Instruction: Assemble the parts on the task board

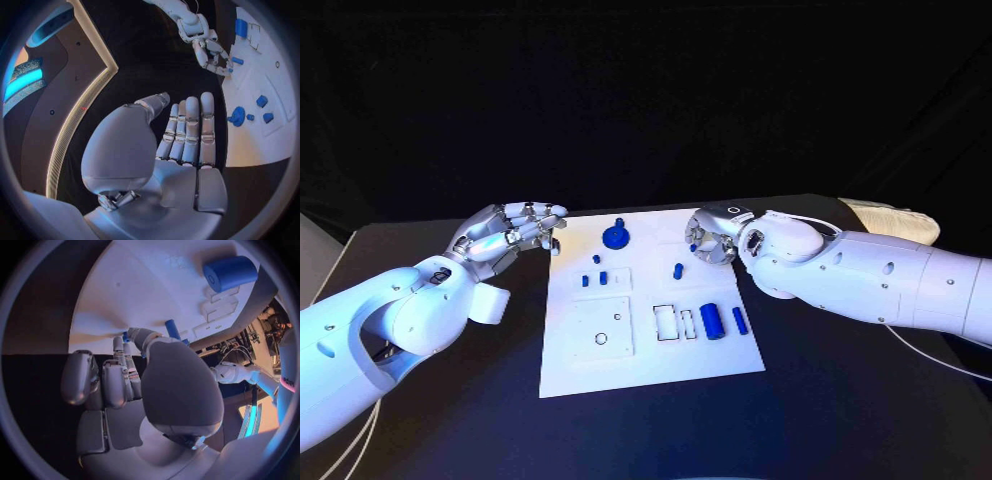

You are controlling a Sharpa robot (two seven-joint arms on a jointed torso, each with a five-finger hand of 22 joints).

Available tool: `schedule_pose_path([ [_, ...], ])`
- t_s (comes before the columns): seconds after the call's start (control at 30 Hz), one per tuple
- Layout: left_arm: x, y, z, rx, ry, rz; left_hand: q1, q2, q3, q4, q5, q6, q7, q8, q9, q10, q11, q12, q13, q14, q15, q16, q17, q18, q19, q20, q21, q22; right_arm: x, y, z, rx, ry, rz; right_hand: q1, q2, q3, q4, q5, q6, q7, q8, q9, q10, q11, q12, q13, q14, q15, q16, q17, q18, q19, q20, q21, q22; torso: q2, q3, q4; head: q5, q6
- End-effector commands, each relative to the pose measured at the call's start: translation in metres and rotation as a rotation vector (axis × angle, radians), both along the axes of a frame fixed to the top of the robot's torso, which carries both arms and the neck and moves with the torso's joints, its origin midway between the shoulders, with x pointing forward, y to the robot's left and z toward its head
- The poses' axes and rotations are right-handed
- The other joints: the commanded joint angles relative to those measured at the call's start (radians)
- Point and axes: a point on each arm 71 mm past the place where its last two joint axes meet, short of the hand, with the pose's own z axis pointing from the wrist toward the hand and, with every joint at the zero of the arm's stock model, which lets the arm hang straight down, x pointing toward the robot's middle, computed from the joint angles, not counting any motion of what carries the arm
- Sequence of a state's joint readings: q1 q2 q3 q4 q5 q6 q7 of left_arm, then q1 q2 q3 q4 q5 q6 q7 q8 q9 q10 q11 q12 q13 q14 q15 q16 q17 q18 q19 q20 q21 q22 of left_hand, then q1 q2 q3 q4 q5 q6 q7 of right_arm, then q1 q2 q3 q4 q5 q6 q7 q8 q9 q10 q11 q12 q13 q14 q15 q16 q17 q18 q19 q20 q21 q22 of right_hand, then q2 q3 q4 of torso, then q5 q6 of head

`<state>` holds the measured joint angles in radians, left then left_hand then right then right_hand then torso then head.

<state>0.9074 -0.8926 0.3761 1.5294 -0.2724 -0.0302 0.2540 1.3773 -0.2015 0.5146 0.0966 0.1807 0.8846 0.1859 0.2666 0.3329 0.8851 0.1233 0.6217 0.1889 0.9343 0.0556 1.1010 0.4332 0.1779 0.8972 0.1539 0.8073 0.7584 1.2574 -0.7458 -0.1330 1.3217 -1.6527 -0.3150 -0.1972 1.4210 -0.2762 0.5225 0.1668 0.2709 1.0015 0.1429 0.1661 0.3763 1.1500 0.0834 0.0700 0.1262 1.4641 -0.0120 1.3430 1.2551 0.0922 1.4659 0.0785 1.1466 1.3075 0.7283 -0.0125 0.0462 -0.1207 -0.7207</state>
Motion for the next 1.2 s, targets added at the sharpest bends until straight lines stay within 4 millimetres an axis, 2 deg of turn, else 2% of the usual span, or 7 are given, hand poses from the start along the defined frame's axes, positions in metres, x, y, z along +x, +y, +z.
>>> schedule_pose_path([
  [0.03, -0.001, -0.002, 0.002, -0.023, -0.006, -0.015, 0.004, 0.004, -0.005, -0.001, 0.001, 0.000, -0.001, -0.002, 0.000, -0.001, -0.001, 0.006, 0.000, -0.007, 0.003, -0.005, -0.001, 0.006, 0.006, 0.002, -0.006, -0.001, 0.001, 0.000, -0.001, -0.022, -0.007, -0.005, -0.002, 0.005, 0.006, 0.000, 0.007, 0.006, 0.000, 0.005, 0.001, 0.005, 0.000, 0.003, -0.002, 0.047, 0.008, 0.005, -0.001, -0.014, 0.003, 0.008, 0.006, 0.004, 0.000, 0.0005, -0.0004, 0.002, -0.002],
  [0.17, -0.001, -0.002, 0.002, -0.021, -0.005, -0.012, 0.005, 0.005, -0.006, -0.001, 0.001, -0.001, 0.000, -0.003, -0.001, -0.002, 0.000, 0.006, 0.000, -0.007, 0.003, -0.006, -0.002, 0.006, 0.007, 0.002, -0.008, -0.003, 0.001, 0.001, -0.003, -0.025, -0.004, -0.004, 0.001, 0.010, 0.016, -0.002, 0.003, 0.013, 0.001, 0.007, 0.003, 0.010, 0.001, 0.004, -0.005, 0.046, 0.009, 0.006, -0.002, -0.013, 0.002, 0.010, 0.006, 0.005, 0.000, 0.0004, -0.0017, 0.002, -0.003],
  [0.2, -0.001, -0.001, 0.002, -0.021, -0.004, -0.011, 0.005, 0.005, -0.006, -0.001, 0.001, -0.001, 0.000, -0.003, -0.001, -0.002, 0.000, 0.006, 0.000, -0.007, 0.003, -0.006, -0.002, 0.006, 0.007, 0.002, -0.008, -0.003, 0.001, 0.002, -0.003, -0.025, -0.004, -0.004, 0.002, 0.013, 0.030, -0.004, -0.027, 0.016, 0.001, 0.007, 0.003, 0.012, 0.002, 0.003, -0.010, 0.046, 0.010, 0.008, -0.002, -0.013, 0.002, 0.011, 0.007, 0.007, 0.000, 0.0005, -0.0020, 0.003, -0.004],
  [0.23, -0.001, -0.001, 0.002, -0.020, -0.004, -0.011, 0.005, 0.005, -0.006, -0.001, 0.001, -0.001, 0.000, -0.003, -0.001, -0.002, 0.000, 0.006, 0.000, -0.007, 0.003, -0.006, -0.002, 0.006, 0.007, 0.002, -0.008, -0.003, 0.001, 0.002, -0.003, -0.025, -0.003, -0.003, 0.001, 0.013, 0.036, -0.004, -0.034, 0.017, 0.002, 0.006, 0.004, 0.013, 0.001, 0.002, -0.012, 0.046, 0.010, 0.008, -0.004, -0.013, 0.002, 0.012, 0.007, 0.007, 0.000, 0.0006, -0.0022, 0.003, -0.004],
  [0.87, -0.002, 0.001, 0.002, -0.010, 0.004, 0.001, 0.007, 0.007, -0.006, 0.000, 0.002, -0.003, 0.001, -0.004, -0.001, -0.003, 0.001, 0.005, 0.000, -0.007, 0.004, -0.008, -0.003, 0.006, 0.009, 0.002, -0.011, -0.005, 0.001, 0.010, -0.015, -0.039, 0.023, 0.000, -0.009, 0.029, 0.069, -0.010, -0.040, 0.063, -0.008, 0.031, 0.018, 0.043, -0.007, 0.010, -0.020, 0.045, 0.005, 0.014, -0.006, -0.013, 0.002, 0.010, 0.015, 0.016, 0.000, 0.0011, -0.0022, 0.003, -0.014],
  [1.13, -0.002, 0.002, 0.001, -0.004, 0.006, 0.007, 0.012, 0.008, -0.006, -0.001, 0.002, -0.004, 0.002, -0.005, -0.002, -0.004, 0.001, 0.006, -0.001, -0.006, 0.004, -0.010, -0.004, 0.006, 0.012, 0.002, -0.014, -0.008, -0.001, 0.012, -0.017, -0.050, 0.014, -0.001, 0.004, 0.058, 0.088, -0.048, -0.031, 0.098, -0.021, 0.062, 0.042, 0.096, -0.024, 0.020, -0.017, 0.045, -0.009, 0.018, -0.008, -0.017, 0.007, -0.001, 0.038, 0.034, -0.001, 0.0011, -0.0026, 0.000, -0.017],
  [1.2, -0.001, 0.002, 0.001, -0.003, 0.006, 0.008, 0.012, 0.008, -0.006, -0.001, 0.002, -0.004, 0.002, -0.005, -0.002, -0.004, 0.001, 0.006, -0.001, -0.006, 0.004, -0.010, -0.004, 0.006, 0.012, 0.002, -0.014, -0.008, -0.001, 0.013, -0.017, -0.051, 0.006, -0.003, 0.013, 0.067, 0.105, -0.066, -0.049, 0.100, -0.022, 0.067, 0.048, 0.107, -0.027, 0.018, -0.018, 0.045, -0.012, 0.020, -0.008, -0.018, 0.008, -0.005, 0.043, 0.039, -0.001, 0.0014, -0.0025, 0.000, -0.017],
])
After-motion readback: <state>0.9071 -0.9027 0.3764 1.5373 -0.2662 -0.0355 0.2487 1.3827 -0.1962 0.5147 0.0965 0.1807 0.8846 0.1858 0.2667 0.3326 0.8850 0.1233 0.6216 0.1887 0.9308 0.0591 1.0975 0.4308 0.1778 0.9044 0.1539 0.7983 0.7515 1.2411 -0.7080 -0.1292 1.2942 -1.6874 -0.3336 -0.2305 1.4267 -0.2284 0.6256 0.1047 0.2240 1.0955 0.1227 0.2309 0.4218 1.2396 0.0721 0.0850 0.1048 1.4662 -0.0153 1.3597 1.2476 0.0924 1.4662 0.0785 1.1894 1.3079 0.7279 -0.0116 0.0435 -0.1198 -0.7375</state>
